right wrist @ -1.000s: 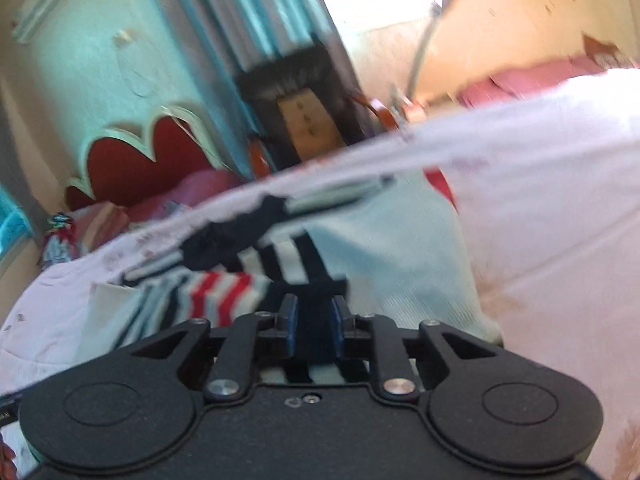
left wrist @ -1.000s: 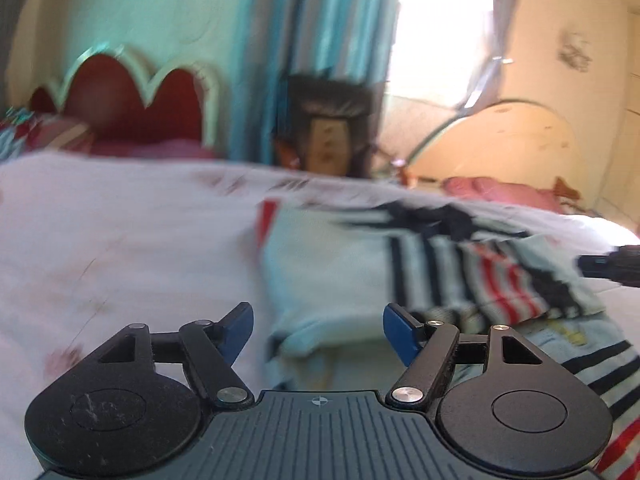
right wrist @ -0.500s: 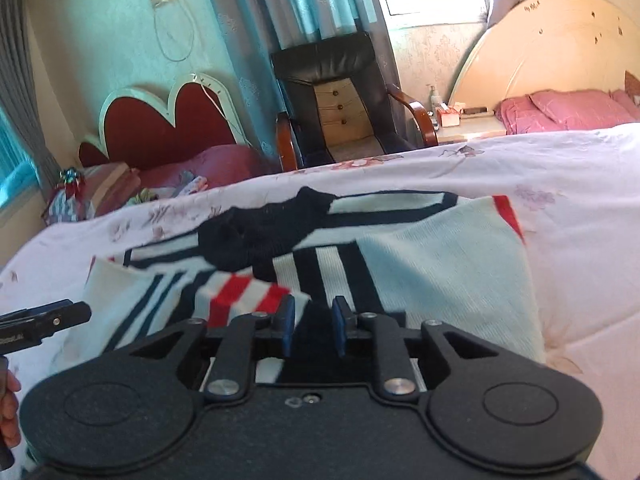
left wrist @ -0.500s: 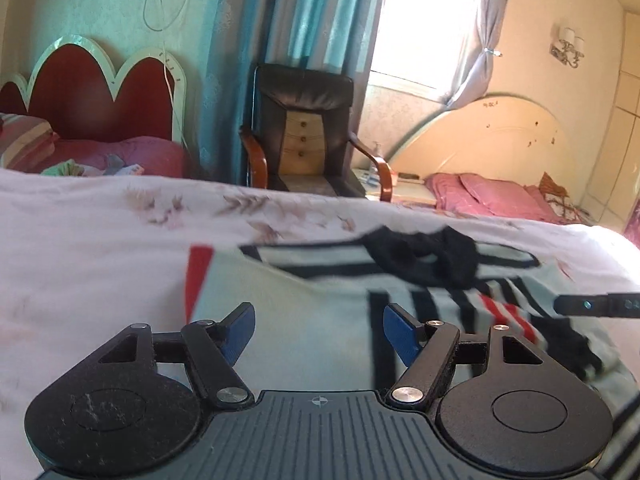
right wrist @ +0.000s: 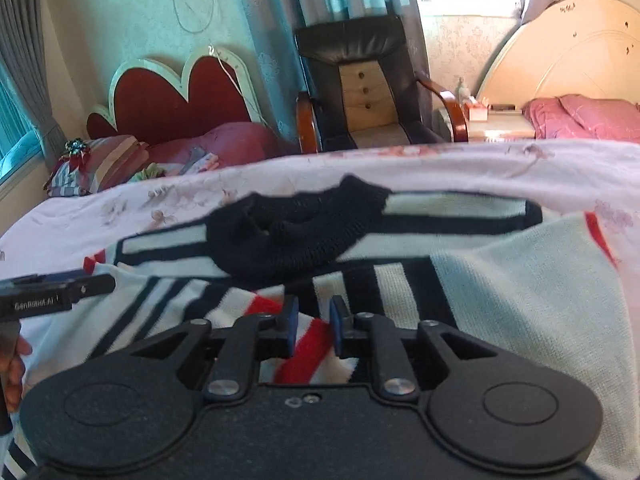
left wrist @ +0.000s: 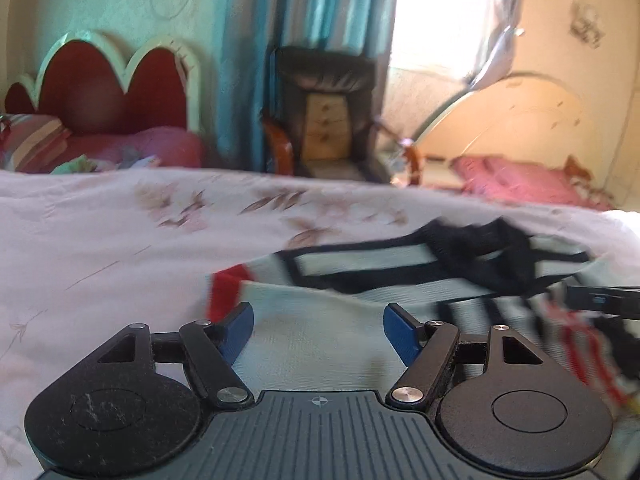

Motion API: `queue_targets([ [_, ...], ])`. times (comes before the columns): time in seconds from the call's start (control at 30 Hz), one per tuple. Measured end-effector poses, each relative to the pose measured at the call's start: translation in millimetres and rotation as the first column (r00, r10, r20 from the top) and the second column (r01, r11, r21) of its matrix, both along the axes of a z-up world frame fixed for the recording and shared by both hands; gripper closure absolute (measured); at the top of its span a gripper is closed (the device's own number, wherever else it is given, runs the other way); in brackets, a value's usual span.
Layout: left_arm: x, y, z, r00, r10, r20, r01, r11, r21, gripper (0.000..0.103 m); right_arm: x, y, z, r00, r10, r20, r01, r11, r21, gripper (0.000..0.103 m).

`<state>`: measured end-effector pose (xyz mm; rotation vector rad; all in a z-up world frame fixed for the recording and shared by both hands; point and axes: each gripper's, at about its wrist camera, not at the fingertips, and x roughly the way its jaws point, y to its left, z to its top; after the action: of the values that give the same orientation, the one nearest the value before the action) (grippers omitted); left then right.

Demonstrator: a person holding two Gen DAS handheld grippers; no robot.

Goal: Fold small clothes

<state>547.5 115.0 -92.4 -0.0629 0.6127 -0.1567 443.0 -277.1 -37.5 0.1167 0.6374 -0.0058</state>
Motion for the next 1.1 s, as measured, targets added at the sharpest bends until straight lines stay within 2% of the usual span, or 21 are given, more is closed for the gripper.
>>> queue_targets([
  [0.1,-11.1,-30.4,2.1,0.998,-0.067,0.012,0.067,0.998,0.003,0.032,2.2,19.0,5.5,0.998,0.062,0.019,-0.062,0.997,0.035,0.084],
  [0.17,-5.4,-41.9,-8.7,0.997,-0.074,-0.021,0.075,0.996,0.051,0.032,8.1,35.1,0.6,0.994,0.111,-0.007,-0.110,0.994,0.022,0.085],
  [0.27,0.4,-23.5,-16.0,0.999,-0.042,-0.007,0.043,0.997,0.059,0.032,18.2,42.4,-12.6,0.993,0.093,-0.073,-0.099,0.992,-0.074,0.092],
  [0.37,12.2,-2.0,-6.6,1.000,0.017,-0.007,-0.017,0.997,0.069,0.032,20.7,29.2,-9.3,0.995,0.072,-0.063,-0.075,0.996,-0.050,0.092],
  [0.43,22.1,7.2,-1.7,0.999,0.039,-0.001,-0.039,0.998,0.056,0.032,21.9,31.9,-4.4,0.997,0.072,-0.033,-0.074,0.996,-0.052,0.084],
  [0.53,44.6,16.4,-14.8,0.996,0.049,-0.074,-0.045,0.998,0.047,0.032,36.8,41.1,-3.2,0.996,0.088,-0.020,-0.088,0.996,-0.021,0.084],
  [0.57,47.0,18.1,-18.9,0.996,0.041,-0.074,-0.037,0.998,0.043,0.032,44.8,44.7,-5.5,0.994,0.099,-0.037,-0.099,0.995,-0.018,0.086],
  [0.63,47.8,19.2,-18.6,0.996,0.040,-0.074,-0.038,0.999,0.034,0.032,63.6,52.9,-17.7,0.988,0.088,-0.123,-0.098,0.993,-0.073,0.087],
  [0.67,45.5,19.4,-14.6,0.996,0.050,-0.074,-0.048,0.998,0.031,0.032,66.0,54.3,-18.8,0.989,0.095,-0.112,-0.105,0.991,-0.084,0.087],
  [0.73,27.3,17.7,-1.7,0.999,0.044,-0.012,-0.044,0.999,0.012,0.032,63.1,54.0,-12.6,0.988,0.102,-0.111,-0.112,0.990,-0.089,0.087],
  [0.77,17.8,14.1,2.1,1.000,0.026,-0.002,-0.026,1.000,-0.007,0.032,55.0,51.6,-6.6,0.992,0.100,-0.080,-0.107,0.991,-0.082,0.083],
  [0.83,-1.6,-1.8,4.5,1.000,-0.023,0.002,0.023,1.000,-0.012,0.032,37.3,45.0,2.0,0.995,0.093,-0.027,-0.094,0.994,-0.046,0.082],
  [0.9,-17.9,-19.0,-1.9,0.997,-0.071,-0.007,0.070,0.997,-0.030,0.032,22.8,43.4,2.8,0.993,0.116,-0.015,-0.116,0.993,-0.005,0.082],
  [1.0,-35.0,-33.0,-20.7,0.997,-0.080,-0.021,0.081,0.997,0.017,0.032,6.1,50.9,-10.2,0.985,0.169,-0.045,-0.170,0.985,-0.041,0.083],
  [1.1,-50.9,-17.4,-22.0,0.998,-0.060,-0.004,0.060,0.998,-0.011,0.032,-12.0,36.4,-14.5,0.989,0.139,-0.045,-0.143,0.984,-0.105,0.086],
])
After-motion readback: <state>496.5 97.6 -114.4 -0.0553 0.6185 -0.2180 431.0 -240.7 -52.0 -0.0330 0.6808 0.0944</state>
